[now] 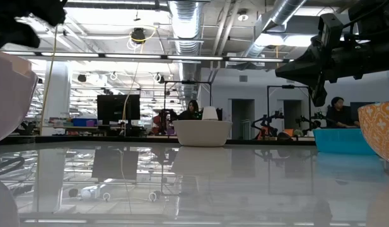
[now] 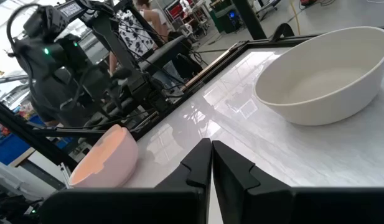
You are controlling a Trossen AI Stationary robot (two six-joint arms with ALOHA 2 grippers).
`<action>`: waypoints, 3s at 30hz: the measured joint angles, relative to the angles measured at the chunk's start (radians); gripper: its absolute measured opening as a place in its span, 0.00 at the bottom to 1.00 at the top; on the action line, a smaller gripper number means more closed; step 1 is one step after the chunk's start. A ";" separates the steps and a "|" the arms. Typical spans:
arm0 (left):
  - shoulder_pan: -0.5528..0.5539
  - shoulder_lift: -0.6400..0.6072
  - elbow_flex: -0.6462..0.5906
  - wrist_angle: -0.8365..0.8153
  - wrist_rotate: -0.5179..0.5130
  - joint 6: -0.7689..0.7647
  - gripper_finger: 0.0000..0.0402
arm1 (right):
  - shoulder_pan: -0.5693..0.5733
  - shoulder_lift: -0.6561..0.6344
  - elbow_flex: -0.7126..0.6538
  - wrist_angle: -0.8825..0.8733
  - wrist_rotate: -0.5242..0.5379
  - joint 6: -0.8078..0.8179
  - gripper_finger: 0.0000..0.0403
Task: Nest bowls inside each other
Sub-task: Stack the gray bowl on top of the orange bowl
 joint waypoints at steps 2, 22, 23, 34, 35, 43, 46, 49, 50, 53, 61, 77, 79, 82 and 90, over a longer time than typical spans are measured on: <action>0.027 -0.025 0.020 0.037 -0.075 0.020 0.36 | 0.000 0.000 0.000 0.000 0.000 0.000 0.12; 0.993 0.372 0.030 0.927 -0.021 0.235 0.28 | 0.000 0.000 0.000 0.001 0.001 0.098 0.12; 1.015 0.409 0.030 0.957 0.031 0.227 0.28 | 0.000 0.000 0.000 0.001 0.001 0.098 0.12; 1.025 0.626 0.166 1.019 0.111 0.199 0.22 | 0.000 0.000 0.000 0.001 0.002 0.100 0.12; 1.022 0.626 0.178 1.019 0.095 0.200 0.22 | 0.000 0.000 0.000 0.001 0.002 0.100 0.12; 1.018 0.626 0.213 0.981 -0.044 0.202 0.21 | 0.000 0.000 0.000 0.000 0.002 0.099 0.12; 1.016 0.626 0.213 0.977 -0.074 0.203 0.21 | 0.000 0.000 0.000 -0.003 0.002 0.091 0.12; 1.015 0.626 0.213 0.984 -0.086 0.202 0.21 | 0.000 0.000 0.000 -0.004 0.002 0.089 0.12; 1.013 0.626 0.213 0.989 -0.085 0.204 0.22 | 0.000 0.000 0.000 -0.007 0.002 0.089 0.12; 1.003 0.626 0.213 1.010 -0.085 0.222 0.23 | 0.000 0.000 0.000 -0.011 0.002 0.089 0.12; 0.969 0.626 0.213 1.015 -0.103 0.262 0.36 | 0.000 0.000 0.000 -0.016 0.002 0.089 0.12; 0.918 0.751 0.213 0.966 -0.114 0.226 0.47 | 0.050 0.000 0.000 -0.010 0.000 0.095 0.12; 0.917 0.758 0.213 0.943 -0.087 0.197 0.47 | 0.071 0.000 0.000 -0.011 0.001 0.097 0.12; 0.910 0.757 0.213 0.923 -0.111 0.201 0.47 | 0.102 0.000 0.000 -0.012 0.002 0.097 0.12; 0.910 0.747 0.213 0.871 -0.099 0.229 0.30 | 0.145 0.000 0.000 -0.015 0.031 0.097 0.12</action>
